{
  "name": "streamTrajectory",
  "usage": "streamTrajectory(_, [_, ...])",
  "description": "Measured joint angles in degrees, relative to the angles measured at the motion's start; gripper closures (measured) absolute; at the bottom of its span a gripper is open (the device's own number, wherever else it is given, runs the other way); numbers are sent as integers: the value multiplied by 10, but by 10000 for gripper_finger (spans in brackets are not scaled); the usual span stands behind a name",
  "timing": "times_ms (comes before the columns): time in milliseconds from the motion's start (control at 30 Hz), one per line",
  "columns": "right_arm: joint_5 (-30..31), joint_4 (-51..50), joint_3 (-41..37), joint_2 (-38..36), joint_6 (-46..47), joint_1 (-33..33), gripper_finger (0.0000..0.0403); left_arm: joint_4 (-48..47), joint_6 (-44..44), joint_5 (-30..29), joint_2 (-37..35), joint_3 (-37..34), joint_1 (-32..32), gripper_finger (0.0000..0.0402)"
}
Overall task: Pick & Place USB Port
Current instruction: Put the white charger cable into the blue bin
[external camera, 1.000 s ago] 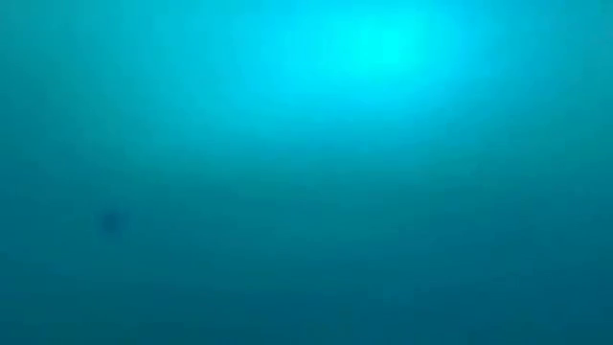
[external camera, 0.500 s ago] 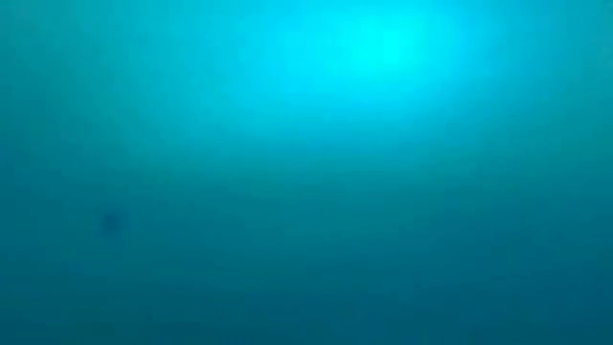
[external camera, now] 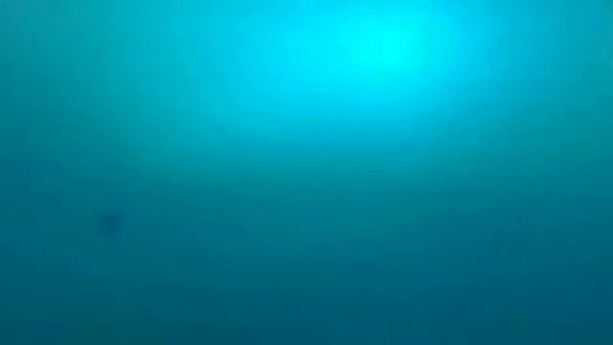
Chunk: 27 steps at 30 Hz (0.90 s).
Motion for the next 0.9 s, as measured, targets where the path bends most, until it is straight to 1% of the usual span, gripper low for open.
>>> streamTrajectory(33, [0, 3, 0, 0, 0, 0, 218, 0, 0, 0, -1, 0, 0, 336])
streamTrajectory(67, [-2, 6, 0, 0, 0, 0, 218, 0, -1, -2, -4, 0, 0, 366])
streamTrajectory(100, [-8, 9, 0, 0, 0, 0, 218, 0, -1, -7, -9, 0, 0, 377])
streamTrajectory(267, [-15, 14, 0, 0, 0, 0, 218, -16, -2, -12, -44, 10, -2, 383])
streamTrajectory(367, [-15, 12, 0, 0, -3, 0, 218, -35, 13, -36, -74, 39, -18, 383])
streamTrajectory(433, [-14, 9, 0, -2, -6, 0, 218, -32, 47, -60, -90, 67, -30, 383])
streamTrajectory(533, [-14, 8, 0, -4, -8, 0, 218, -7, 131, -94, -98, 120, -47, 383])
streamTrajectory(633, [-14, 3, 0, -4, -9, 0, 218, 40, 223, -103, -84, 164, -47, 383])
streamTrajectory(700, [-14, 1, 0, -4, -11, 0, 218, 71, 271, -100, -63, 184, -36, 383])
streamTrajectory(767, [-14, -2, 0, -4, -11, 0, 218, 74, 301, -81, -34, 200, -22, 383])
streamTrajectory(900, [-13, -8, 0, -4, -13, -1, 218, 102, 340, -4, 32, 210, -1, 383])
